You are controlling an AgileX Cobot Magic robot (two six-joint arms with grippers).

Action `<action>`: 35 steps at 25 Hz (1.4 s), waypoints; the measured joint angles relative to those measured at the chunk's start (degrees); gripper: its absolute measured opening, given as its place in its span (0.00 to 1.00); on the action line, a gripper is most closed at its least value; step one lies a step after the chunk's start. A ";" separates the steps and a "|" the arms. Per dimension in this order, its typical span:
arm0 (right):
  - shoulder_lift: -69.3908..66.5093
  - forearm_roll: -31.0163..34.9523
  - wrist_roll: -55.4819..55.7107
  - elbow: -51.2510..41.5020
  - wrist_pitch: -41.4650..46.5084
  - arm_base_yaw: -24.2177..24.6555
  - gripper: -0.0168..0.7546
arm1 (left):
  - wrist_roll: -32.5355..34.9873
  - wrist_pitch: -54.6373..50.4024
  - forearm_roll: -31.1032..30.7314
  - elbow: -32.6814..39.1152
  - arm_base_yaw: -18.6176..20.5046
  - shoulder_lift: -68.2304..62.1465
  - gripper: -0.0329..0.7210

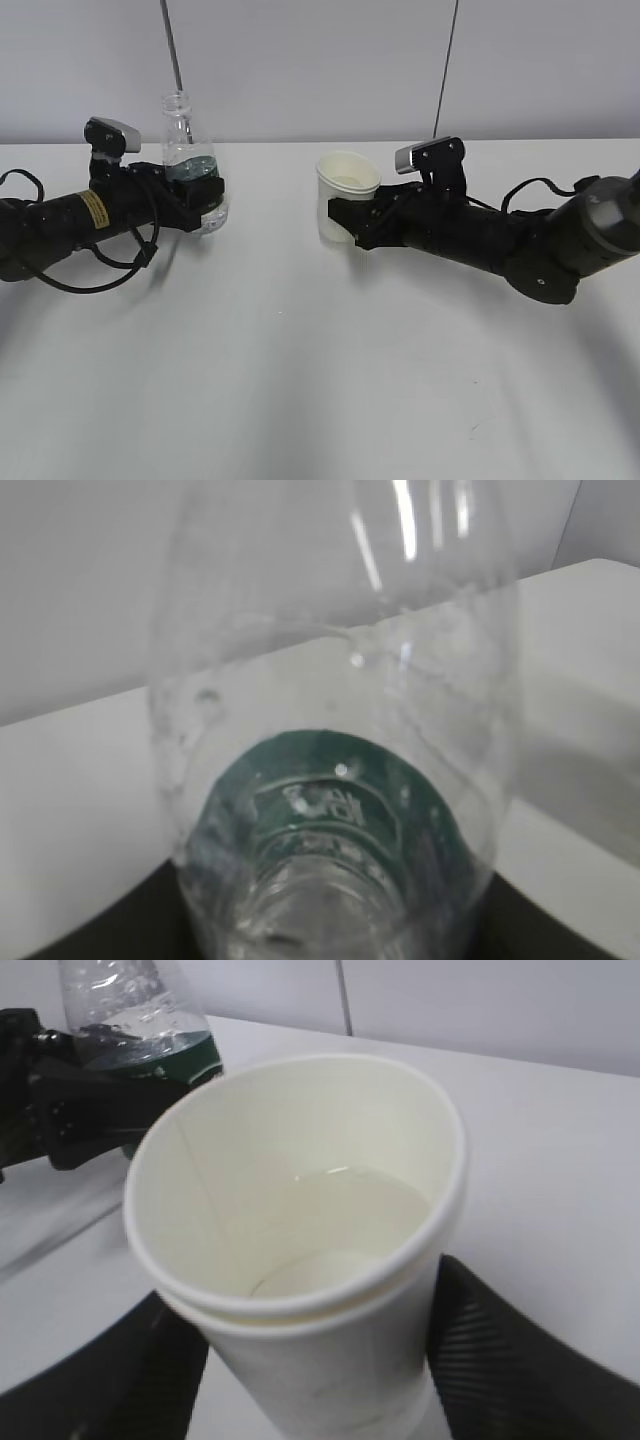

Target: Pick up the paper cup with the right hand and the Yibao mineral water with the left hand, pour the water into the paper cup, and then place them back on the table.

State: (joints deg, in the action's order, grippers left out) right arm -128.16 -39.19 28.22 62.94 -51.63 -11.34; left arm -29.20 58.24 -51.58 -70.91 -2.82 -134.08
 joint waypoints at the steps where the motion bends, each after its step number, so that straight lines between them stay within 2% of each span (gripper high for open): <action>1: 0.00 1.11 -0.63 0.00 0.12 0.00 0.69 | 0.04 0.00 0.00 0.00 0.00 0.00 0.49; 17: 0.00 3.07 -1.64 0.00 3.15 5.30 0.69 | 0.04 0.00 0.07 0.00 0.00 0.00 0.49; 30: -2.90 11.96 -9.45 0.00 2.02 6.41 0.69 | 0.18 0.00 0.12 -0.06 0.00 0.00 0.48; 35: -3.23 12.77 -9.78 0.00 0.98 6.41 0.69 | 0.24 -0.06 0.12 -0.06 0.00 0.00 0.48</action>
State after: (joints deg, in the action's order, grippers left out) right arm -131.39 -26.42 18.44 62.94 -50.64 -4.93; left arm -28.95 58.19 -51.46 -70.97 -2.82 -134.08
